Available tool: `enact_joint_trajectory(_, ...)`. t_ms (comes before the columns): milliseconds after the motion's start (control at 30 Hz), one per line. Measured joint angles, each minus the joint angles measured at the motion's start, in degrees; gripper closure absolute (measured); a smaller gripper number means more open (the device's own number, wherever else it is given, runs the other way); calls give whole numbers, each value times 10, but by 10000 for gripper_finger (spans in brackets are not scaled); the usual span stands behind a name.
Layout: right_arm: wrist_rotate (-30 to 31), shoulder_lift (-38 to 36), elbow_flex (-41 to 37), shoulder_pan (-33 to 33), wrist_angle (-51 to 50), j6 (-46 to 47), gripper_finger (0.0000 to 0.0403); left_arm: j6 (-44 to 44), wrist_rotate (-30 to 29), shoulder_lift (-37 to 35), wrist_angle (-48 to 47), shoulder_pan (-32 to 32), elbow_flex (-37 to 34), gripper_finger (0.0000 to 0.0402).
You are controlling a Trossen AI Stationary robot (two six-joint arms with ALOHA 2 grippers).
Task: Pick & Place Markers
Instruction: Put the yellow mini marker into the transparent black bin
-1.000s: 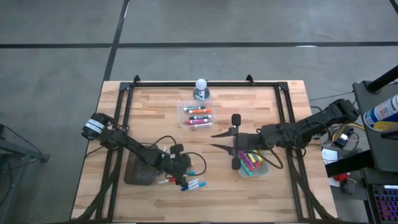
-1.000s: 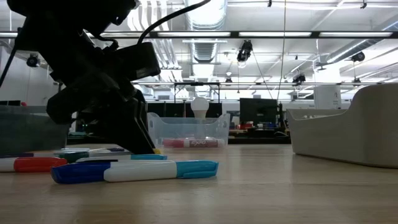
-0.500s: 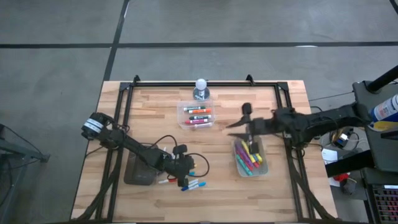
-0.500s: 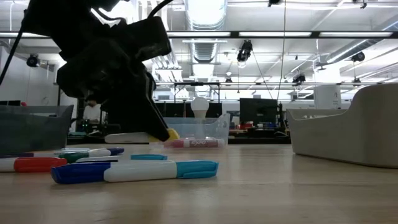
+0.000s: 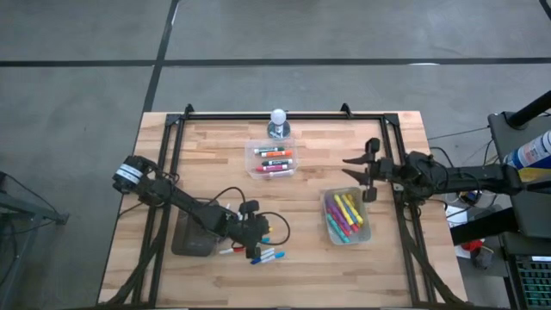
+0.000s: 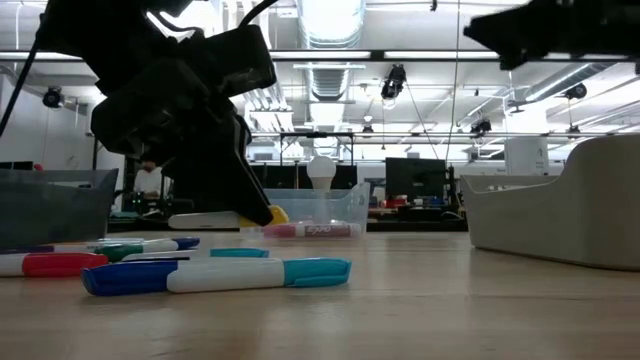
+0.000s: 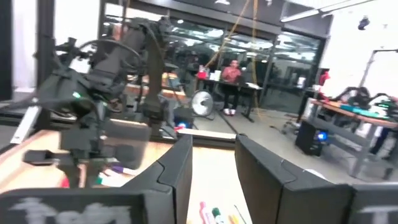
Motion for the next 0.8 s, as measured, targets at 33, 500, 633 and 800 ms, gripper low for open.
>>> enact_joint_trajectory(33, 1, -14, -12, -3, 0, -3, 287, 0, 0, 0, 0, 0, 0, 372)
enact_joint_trajectory(500, 0, -175, -130, -8, -14, -36, 296, -3, 2, -8, -6, -1, 0, 372)
enact_joint_trajectory(633, 16, -199, -130, -9, -62, -35, 298, -1, 2, -38, -28, -2, 0, 372)
enact_joint_trajectory(800, 19, -194, -130, -9, -78, -35, 293, 1, -1, -97, -54, -4, 0, 372)
